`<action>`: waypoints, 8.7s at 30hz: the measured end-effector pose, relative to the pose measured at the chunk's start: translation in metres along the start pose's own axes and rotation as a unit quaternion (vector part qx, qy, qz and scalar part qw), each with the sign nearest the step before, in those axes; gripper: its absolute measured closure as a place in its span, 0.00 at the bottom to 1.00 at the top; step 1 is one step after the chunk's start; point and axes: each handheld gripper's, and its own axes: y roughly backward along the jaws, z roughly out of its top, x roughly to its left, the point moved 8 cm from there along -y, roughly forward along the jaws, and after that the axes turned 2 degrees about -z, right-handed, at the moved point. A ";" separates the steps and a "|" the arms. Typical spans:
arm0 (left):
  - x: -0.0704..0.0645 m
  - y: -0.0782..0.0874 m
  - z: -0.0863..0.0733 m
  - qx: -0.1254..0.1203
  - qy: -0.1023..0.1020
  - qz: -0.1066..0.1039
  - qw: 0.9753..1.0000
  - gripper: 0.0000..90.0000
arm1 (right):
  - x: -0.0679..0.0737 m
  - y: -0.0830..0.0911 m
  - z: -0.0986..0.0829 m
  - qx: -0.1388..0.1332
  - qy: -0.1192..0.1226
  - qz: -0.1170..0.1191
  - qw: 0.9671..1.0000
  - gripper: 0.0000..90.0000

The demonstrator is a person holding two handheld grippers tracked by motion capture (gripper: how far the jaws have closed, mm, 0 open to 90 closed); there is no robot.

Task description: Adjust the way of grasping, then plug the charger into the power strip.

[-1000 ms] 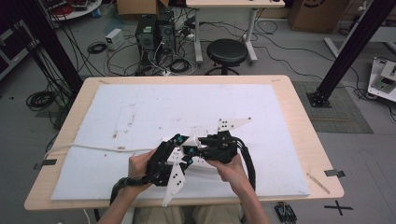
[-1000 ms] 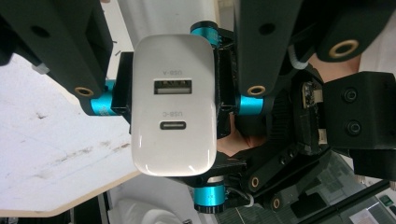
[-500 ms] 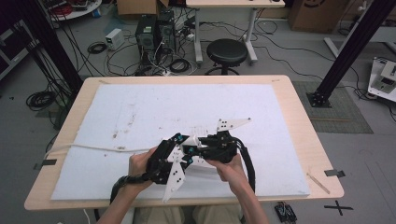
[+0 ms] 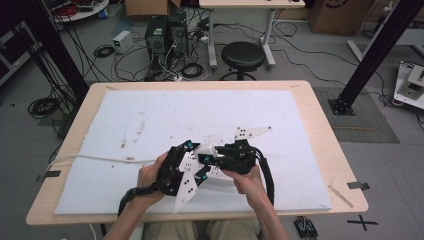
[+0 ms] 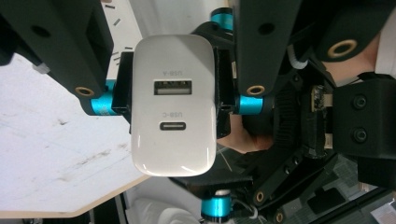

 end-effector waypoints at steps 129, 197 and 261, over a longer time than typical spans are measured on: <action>0.027 0.150 -0.168 0.027 0.479 0.048 0.876 0.27 | -0.074 0.003 -0.016 0.420 0.189 -0.101 0.882 0.70; 0.025 0.150 -0.171 0.033 0.482 0.040 0.874 0.28 | -0.075 -0.012 -0.030 0.447 0.228 -0.122 0.856 0.71; 0.033 0.152 -0.178 0.038 0.478 0.057 0.875 0.28 | -0.078 0.005 -0.032 0.371 0.172 -0.138 0.902 0.31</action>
